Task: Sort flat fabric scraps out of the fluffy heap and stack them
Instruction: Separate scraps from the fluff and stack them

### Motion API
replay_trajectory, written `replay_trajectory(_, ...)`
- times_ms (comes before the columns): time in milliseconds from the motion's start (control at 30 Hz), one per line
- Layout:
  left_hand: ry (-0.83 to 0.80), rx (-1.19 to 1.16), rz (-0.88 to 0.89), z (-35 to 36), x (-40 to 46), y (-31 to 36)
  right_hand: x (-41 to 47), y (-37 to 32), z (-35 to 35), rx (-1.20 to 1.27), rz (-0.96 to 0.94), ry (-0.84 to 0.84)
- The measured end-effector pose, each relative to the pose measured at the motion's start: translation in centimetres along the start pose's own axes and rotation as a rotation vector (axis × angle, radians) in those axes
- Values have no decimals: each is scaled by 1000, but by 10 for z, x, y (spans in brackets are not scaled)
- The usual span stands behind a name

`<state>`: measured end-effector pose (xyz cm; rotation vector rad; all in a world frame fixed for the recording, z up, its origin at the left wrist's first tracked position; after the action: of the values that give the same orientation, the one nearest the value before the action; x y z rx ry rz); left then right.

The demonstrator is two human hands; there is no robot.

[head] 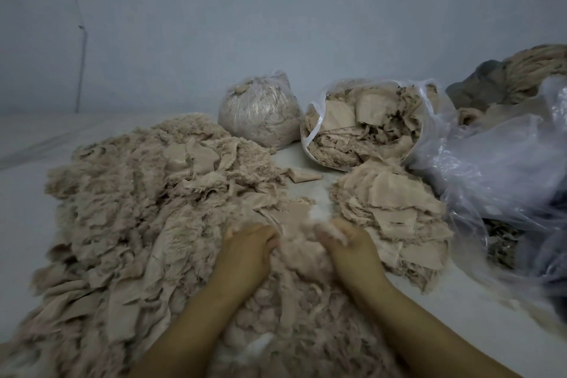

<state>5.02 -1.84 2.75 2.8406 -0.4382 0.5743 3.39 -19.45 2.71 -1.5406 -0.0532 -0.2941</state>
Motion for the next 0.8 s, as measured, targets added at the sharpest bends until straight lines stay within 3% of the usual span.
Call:
replay_trajectory(100,-8,24,-75,1,0,-10,7,-1,-13,375,143,92)
replay_trajectory(200,172,-65,26,-3,-6,6,2,-1,-11,518,188,-58)
replay_trajectory(233,162,-112,54,-2,-8,11,0,-2,-8,530,192,-105)
replay_trajectory(300,-11,-292,60,0,-9,19,-2,-2,-3,546,166,-110)
replay_trajectory(367,-118,-332,95,2,-7,18,2,-4,-5,555,119,57)
replay_trajectory(433,-94,-284,93,0,-7,14,6,-8,-13,562,81,215)
replay_trajectory(500,-91,-329,59,-2,-7,10,8,-12,-21,602,74,266)
replay_trajectory(567,-102,-449,-10,-5,-7,11,6,-12,-20,641,105,228)
replay_trajectory(700,-251,-938,-187,0,-9,26,-8,-7,1,741,206,-16)
replay_trajectory(800,-108,-1115,-331,-2,-8,30,-10,-8,5,776,220,-78)
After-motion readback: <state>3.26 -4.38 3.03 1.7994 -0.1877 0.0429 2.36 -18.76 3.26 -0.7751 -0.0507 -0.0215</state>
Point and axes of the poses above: each hand's wrist, its own x-axis towards the middle knuckle, its own z-axis out of the palm, y = z × x, the point moved 1 cm from there along x, towards the middle knuckle, and after that the axes turned 15 degrees about x, right-handed, at the moved point
